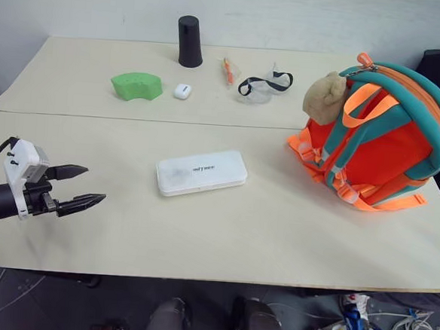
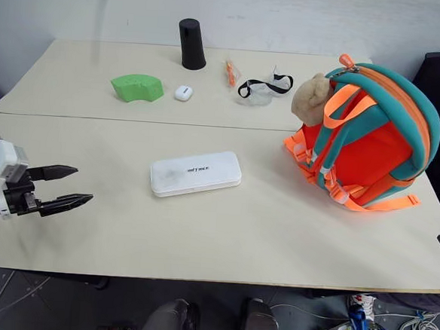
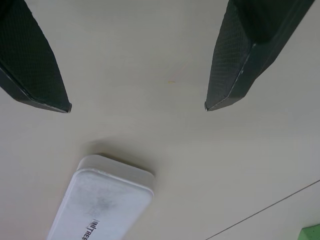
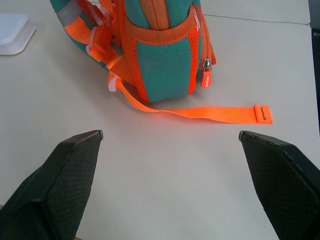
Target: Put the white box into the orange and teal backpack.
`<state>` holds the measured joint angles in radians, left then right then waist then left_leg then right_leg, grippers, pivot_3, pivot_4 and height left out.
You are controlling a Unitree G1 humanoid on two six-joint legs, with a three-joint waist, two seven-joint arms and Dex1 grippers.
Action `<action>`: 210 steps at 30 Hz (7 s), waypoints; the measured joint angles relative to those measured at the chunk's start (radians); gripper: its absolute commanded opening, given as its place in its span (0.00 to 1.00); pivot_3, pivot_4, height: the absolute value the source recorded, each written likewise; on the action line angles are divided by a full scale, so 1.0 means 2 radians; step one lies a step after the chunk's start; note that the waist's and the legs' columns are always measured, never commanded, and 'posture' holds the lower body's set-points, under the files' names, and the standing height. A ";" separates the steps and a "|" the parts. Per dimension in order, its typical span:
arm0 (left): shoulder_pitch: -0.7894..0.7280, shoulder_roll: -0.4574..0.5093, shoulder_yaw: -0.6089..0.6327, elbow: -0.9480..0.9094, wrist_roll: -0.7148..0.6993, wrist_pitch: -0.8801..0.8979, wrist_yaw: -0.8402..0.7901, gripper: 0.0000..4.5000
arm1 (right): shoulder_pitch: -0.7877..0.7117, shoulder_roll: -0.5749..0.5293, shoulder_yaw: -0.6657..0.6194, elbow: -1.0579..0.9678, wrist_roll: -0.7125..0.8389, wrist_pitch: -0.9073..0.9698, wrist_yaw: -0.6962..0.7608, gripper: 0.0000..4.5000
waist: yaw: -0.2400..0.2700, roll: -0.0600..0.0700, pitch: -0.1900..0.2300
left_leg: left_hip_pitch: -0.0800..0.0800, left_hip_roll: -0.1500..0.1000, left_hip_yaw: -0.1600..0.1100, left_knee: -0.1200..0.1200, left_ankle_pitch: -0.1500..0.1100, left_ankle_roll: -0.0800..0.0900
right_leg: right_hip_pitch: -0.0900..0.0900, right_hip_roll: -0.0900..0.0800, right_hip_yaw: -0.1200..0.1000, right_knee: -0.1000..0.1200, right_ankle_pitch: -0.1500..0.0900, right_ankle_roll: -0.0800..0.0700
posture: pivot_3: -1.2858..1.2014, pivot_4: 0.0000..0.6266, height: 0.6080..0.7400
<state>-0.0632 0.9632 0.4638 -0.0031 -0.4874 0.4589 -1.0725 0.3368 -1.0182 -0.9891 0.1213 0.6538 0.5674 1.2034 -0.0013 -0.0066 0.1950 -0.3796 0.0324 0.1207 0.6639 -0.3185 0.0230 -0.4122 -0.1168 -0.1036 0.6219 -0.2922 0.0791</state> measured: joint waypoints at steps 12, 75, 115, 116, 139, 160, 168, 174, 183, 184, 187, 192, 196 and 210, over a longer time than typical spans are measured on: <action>-0.005 0.000 -0.013 0.008 0.011 -0.003 0.008 1.00 | 0.003 0.004 0.000 -0.001 -0.013 -0.010 -0.004 0.99 | 0.000 0.000 0.000 | 0.000 0.000 0.000 0.000 0.000 0.000 | 0.000 0.000 0.000 0.000 0.000 0.000 | 0.52 0.24 1.00; -0.234 -0.107 -0.242 0.177 0.191 -0.128 0.073 0.01 | -0.451 0.316 0.603 -0.038 -0.298 -0.071 -0.262 0.00 | -0.014 -0.001 0.000 | -0.004 0.000 0.002 0.002 0.004 0.001 | -0.004 0.002 -0.002 0.005 0.001 0.001 | 0.52 0.24 1.00; -0.490 -0.162 -0.244 0.411 0.103 0.360 -0.005 0.91 | -0.482 0.317 0.621 0.059 -0.377 -0.175 -0.269 0.00 | -0.012 -0.002 0.000 | -0.007 -0.001 0.003 0.009 0.004 0.002 | -0.008 0.003 -0.002 0.011 0.000 0.001 | 0.52 0.24 1.00; -0.492 -0.166 -0.244 0.414 0.103 0.362 -0.005 0.91 | -0.482 0.317 0.621 0.059 -0.378 -0.176 -0.269 0.00 | -0.012 -0.002 0.000 | -0.007 -0.001 0.003 0.009 0.004 0.002 | -0.008 0.003 -0.002 0.011 0.000 0.001 | 0.52 0.24 1.00; -0.562 -0.221 -0.241 0.500 0.099 0.341 -0.068 0.30 | -0.442 0.313 0.607 0.017 -0.396 -0.175 -0.279 0.00 | -0.014 -0.002 -0.001 | -0.007 -0.001 0.003 0.009 0.004 0.002 | -0.008 0.003 -0.001 0.012 0.000 0.001 | 0.52 0.24 1.00; -0.329 -0.097 -0.131 -0.025 -0.124 0.464 -0.123 0.29 | -0.214 0.225 0.219 -0.402 -0.022 0.224 -0.252 0.88 | -0.003 -0.002 0.000 | -0.009 -0.001 -0.001 0.010 0.004 0.002 | -0.007 0.001 0.000 0.010 0.000 0.001 | 0.52 0.24 1.00; -0.315 -0.113 -0.066 -0.111 -0.209 0.485 -0.036 0.29 | -0.287 0.259 0.204 -0.373 0.014 0.262 -0.380 0.99 | -0.002 -0.003 0.000 | -0.007 -0.001 -0.001 0.009 0.004 0.001 | -0.007 0.001 0.001 0.011 0.000 0.000 | 0.52 0.24 1.00; -0.314 -0.119 -0.060 -0.110 -0.241 0.483 0.008 0.29 | -0.349 0.294 0.265 -0.288 -0.014 0.218 -0.431 0.99 | -0.002 -0.003 0.000 | -0.007 -0.001 0.000 0.009 0.004 0.001 | -0.007 0.002 0.001 0.011 0.000 0.000 | 0.52 0.24 1.00; -0.316 -0.120 -0.060 -0.106 -0.265 0.464 0.048 0.29 | -0.469 0.339 0.294 -0.121 -0.047 0.088 -0.456 0.86 | -0.007 -0.003 0.000 | -0.008 -0.001 0.000 0.009 0.004 0.001 | -0.007 0.002 0.001 0.012 0.000 0.000 | 0.52 0.24 1.00; -0.316 -0.120 -0.060 -0.105 -0.267 0.463 0.050 0.29 | -0.471 0.339 0.294 -0.117 -0.047 0.080 -0.454 0.79 | -0.007 -0.003 0.000 | -0.008 -0.001 0.000 0.008 0.004 0.001 | -0.007 0.002 0.001 0.012 0.000 0.000 | 0.52 0.24 1.00; -0.316 -0.119 -0.060 -0.098 -0.274 0.459 0.061 0.29 | -0.464 0.339 0.301 -0.118 -0.040 0.066 -0.434 0.58 | -0.008 -0.003 0.000 | -0.009 -0.001 -0.001 0.009 0.004 0.001 | -0.008 0.002 0.001 0.011 0.000 0.000 | 0.52 0.24 1.00; -0.315 -0.117 -0.056 -0.091 -0.284 0.455 0.077 0.29 | -0.439 0.335 0.316 -0.140 -0.021 0.064 -0.398 0.18 | -0.013 -0.003 0.000 | -0.009 -0.001 -0.001 0.008 0.004 0.001 | -0.008 0.002 0.001 0.011 0.000 0.000 | 0.52 0.24 1.00; -0.315 -0.113 -0.056 -0.090 -0.287 0.449 0.082 0.29 | -0.431 0.324 0.317 -0.140 -0.019 0.056 -0.384 0.01 | -0.013 -0.003 0.000 | -0.009 -0.001 -0.001 0.008 0.004 0.001 | -0.008 0.002 0.001 0.011 0.000 0.000 | 0.52 0.24 1.00; -0.358 -0.046 -0.067 0.029 -0.255 0.372 0.041 0.29 | -0.354 0.111 0.285 -0.243 0.189 0.168 -0.166 0.01 | -0.009 -0.002 0.001 | -0.009 -0.001 -0.001 0.008 0.004 0.001 | -0.008 0.003 0.000 0.009 0.000 0.000 | 0.52 0.24 1.00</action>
<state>-0.7800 0.8713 0.3289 0.0554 -0.9976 1.2031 -0.9897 -0.3707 -0.7961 -0.4195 -0.3642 1.0325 0.9026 0.8723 -0.0193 -0.0112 0.1961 -0.3974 0.0302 0.1195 0.6802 -0.3108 0.0253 -0.4276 -0.1112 -0.1036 0.6390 -0.2926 0.0797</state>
